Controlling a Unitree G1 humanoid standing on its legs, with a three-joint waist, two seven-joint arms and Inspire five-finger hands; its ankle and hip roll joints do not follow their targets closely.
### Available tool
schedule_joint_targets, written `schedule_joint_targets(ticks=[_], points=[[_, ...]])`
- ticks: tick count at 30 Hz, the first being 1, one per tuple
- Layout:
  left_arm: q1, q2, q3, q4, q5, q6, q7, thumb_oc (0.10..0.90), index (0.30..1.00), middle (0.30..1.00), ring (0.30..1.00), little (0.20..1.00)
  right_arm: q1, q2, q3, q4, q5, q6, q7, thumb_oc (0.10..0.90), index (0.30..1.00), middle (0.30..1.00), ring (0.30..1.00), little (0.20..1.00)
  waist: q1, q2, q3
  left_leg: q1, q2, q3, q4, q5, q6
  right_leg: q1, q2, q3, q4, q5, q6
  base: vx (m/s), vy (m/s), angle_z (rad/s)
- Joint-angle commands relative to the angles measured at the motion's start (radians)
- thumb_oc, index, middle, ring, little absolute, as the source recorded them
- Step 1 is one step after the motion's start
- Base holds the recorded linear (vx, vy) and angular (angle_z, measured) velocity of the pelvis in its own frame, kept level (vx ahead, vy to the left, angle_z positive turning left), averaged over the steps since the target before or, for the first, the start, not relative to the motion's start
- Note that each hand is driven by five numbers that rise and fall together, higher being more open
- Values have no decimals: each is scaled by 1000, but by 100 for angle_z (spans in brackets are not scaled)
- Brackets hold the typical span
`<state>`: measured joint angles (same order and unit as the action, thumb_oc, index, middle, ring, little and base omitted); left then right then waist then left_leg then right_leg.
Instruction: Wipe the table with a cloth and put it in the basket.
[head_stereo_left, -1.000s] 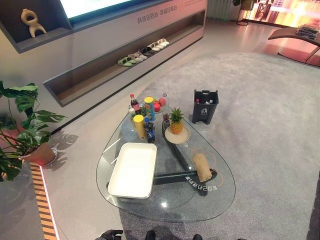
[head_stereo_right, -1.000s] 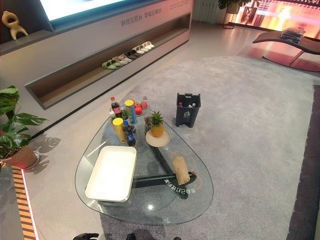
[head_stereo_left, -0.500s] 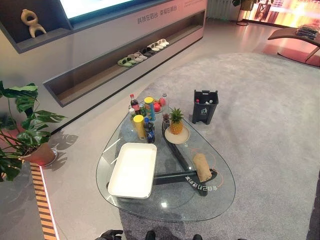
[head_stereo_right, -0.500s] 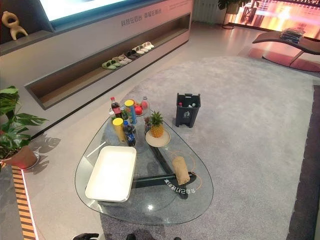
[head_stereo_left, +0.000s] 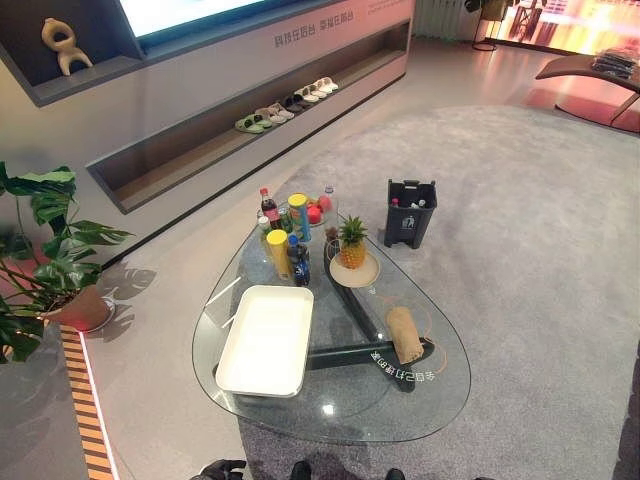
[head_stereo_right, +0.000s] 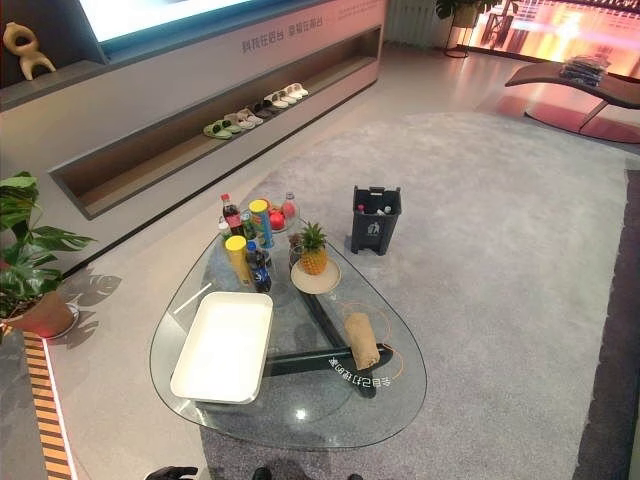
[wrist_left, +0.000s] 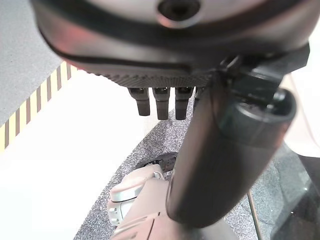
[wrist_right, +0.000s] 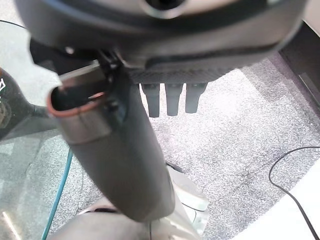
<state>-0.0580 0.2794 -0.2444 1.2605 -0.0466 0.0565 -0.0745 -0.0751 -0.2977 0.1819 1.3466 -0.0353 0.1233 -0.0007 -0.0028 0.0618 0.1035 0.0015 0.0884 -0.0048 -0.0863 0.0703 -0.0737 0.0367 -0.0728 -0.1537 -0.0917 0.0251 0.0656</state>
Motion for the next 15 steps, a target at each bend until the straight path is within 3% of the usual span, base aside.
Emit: schedule_joint_targets(ticks=[1,6,11,15], points=[[-111,-9,-12,10,-101,-47,-7,800,900,900,900,900,-85,4,32,41,33,15,7,800,900,900,900,900,2,-26,120,-41,-51,26,-1,-13,34,-53,-41,28,7,55,32,-179,34,-1],[-199,-1,3,-15,-204,-81,8,800,900,900,900,900,-156,-9,48,23,76,18,-4,800,900,900,900,900,-6,-12,222,-143,-63,22,-1,20,45,-180,-31,58,50,68,22,-175,17,0],[-256,12,7,-38,-283,-116,21,800,900,900,900,900,-188,-40,56,-1,119,12,-23,800,900,900,900,900,2,-3,324,-238,-68,1,7,69,45,-305,-26,67,166,45,9,-106,13,-2],[-295,38,-5,-78,-321,-122,20,800,900,900,900,900,-236,-73,62,-19,159,0,-42,800,900,900,900,900,11,-10,383,-386,-84,0,136,63,44,-448,-37,58,272,36,5,-175,4,4]])
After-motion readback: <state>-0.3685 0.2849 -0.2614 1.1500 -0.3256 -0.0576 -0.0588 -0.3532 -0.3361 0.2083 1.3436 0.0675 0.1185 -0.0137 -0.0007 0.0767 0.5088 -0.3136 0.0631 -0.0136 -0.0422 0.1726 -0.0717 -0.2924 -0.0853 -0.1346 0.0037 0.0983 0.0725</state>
